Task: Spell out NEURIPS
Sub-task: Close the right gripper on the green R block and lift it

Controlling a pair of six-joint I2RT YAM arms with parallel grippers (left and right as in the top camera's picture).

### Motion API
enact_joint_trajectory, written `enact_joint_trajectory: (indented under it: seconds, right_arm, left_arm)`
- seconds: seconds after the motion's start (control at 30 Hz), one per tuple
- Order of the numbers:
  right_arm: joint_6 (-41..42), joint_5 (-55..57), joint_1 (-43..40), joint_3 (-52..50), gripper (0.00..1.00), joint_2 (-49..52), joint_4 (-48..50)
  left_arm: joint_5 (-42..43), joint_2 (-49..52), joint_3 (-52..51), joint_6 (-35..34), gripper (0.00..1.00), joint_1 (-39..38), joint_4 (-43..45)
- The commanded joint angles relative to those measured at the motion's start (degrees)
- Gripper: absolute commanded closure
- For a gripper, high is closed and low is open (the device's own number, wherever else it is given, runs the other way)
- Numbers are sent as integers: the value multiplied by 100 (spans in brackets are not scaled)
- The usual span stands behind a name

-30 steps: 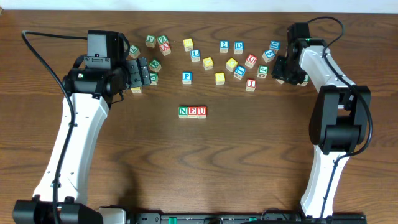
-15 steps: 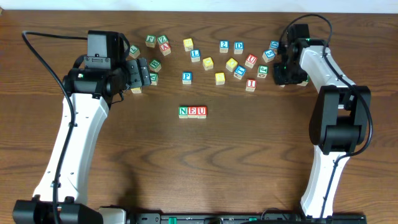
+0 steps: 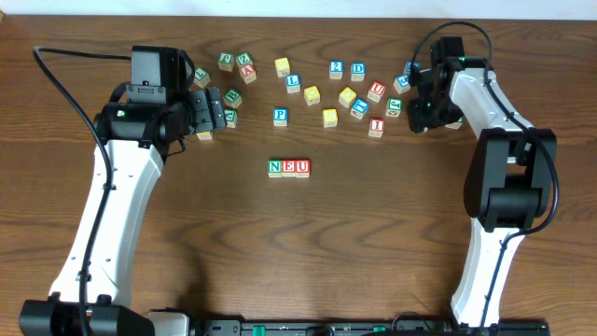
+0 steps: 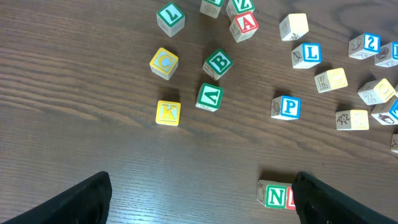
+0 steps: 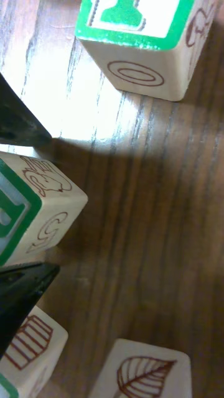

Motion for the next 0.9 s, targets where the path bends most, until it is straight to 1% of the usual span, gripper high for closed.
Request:
enact_joint_trajectory:
  seconds: [0.0,0.13,0.23,0.3,0.37,0.4,0.43,0.6,0.87]
  right_arm:
    - [254,-254,-39,155,42,7,-168]
    - [879,-483,-46,459,42,-11,-424]
    - [1663,-468,-50,673,40,-17,-603]
    - [2358,-389,-52,693,36,-17,-627]
    - [3112,-389,-57,664,36,-13,-640]
    - [3473,-389,-55,595,38,-13,-601]
    - [3672,-389,-48,529,39,-13,-540]
    - [3740,-293,-39,308,43,-13,-350]
    - [3418,-131,-39,271,61,-13,-221]
  left_arm:
    - [-31,2,79,-33,9,24,2]
    - [-31,2,79,-31,9,24,4]
    - [-31,2,74,-31,9,24,4]
    - [-31,2,74,-31,9,24,4]
    - [-31,2,74,-31,9,24,4]
    - [-31,2,74,-31,9,24,4]
    - [-31,2,74,-31,9,24,2]
    - [-31,2,74,-31,9,24,-9]
    - [-31,2,74,-31,9,24,-15]
